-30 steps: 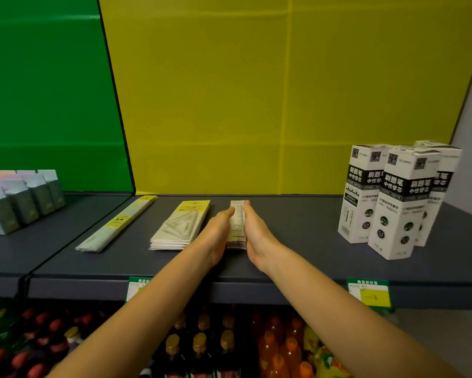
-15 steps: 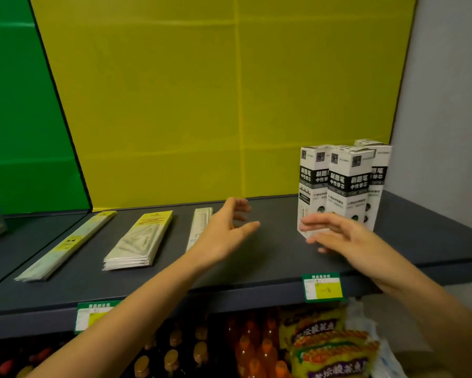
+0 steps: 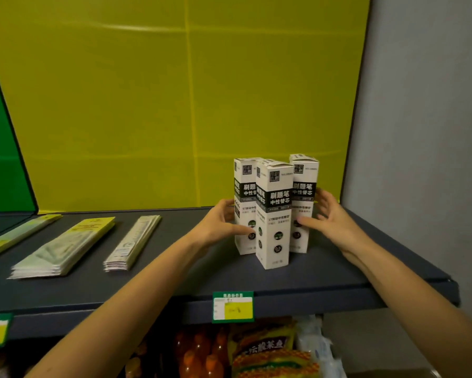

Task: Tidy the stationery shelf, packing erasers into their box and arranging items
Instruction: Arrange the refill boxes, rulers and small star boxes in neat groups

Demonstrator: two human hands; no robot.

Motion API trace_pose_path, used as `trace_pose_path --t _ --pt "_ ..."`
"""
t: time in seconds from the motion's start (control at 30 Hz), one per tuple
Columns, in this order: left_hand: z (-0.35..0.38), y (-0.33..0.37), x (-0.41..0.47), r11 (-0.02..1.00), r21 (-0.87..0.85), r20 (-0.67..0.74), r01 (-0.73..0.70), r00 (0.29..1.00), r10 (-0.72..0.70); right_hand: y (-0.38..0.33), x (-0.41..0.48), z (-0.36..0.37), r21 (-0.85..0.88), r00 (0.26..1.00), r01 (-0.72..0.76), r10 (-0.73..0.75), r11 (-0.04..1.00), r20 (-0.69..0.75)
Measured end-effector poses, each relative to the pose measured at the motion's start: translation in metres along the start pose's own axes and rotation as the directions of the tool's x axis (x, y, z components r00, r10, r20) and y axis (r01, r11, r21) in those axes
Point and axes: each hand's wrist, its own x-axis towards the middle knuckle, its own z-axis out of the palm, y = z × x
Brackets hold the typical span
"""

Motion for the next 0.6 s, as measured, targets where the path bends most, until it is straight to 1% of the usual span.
trace_pose_path --t 0.1,0.23,0.33,0.4,0.47,0.6 --pt "0.005 -0.003 0.005 1.000 0.017 -0.048 -0.001 0.999 0.001 0.006 0.012 -0.004 0.057 0.994 -0.011 0.005 0.998 0.110" --pt "-0.008 -0.007 -0.004 1.000 0.015 -0.095 0.012 0.995 -0.010 0.018 0.016 -0.024 0.075 0.992 0.000 -0.010 0.997 0.126" --pt "-0.023 -0.008 -0.018 1.000 -0.005 -0.070 0.014 0.997 -0.014 0.022 0.011 -0.043 0.099 0.986 -0.001 -0.015 0.995 0.165" --pt "-0.026 -0.007 -0.026 1.000 0.009 -0.046 0.004 0.999 -0.004 0.021 0.007 -0.048 0.068 0.977 0.023 -0.037 0.997 0.212" --pt "-0.022 -0.005 -0.030 1.000 0.016 -0.029 -0.014 0.999 0.015 0.020 0.005 -0.048 0.027 0.966 0.061 -0.066 0.998 0.251" --pt "-0.004 -0.004 -0.030 0.998 0.009 -0.005 -0.056 0.998 0.056 0.016 0.004 -0.038 -0.002 0.945 0.124 -0.118 0.992 0.304"
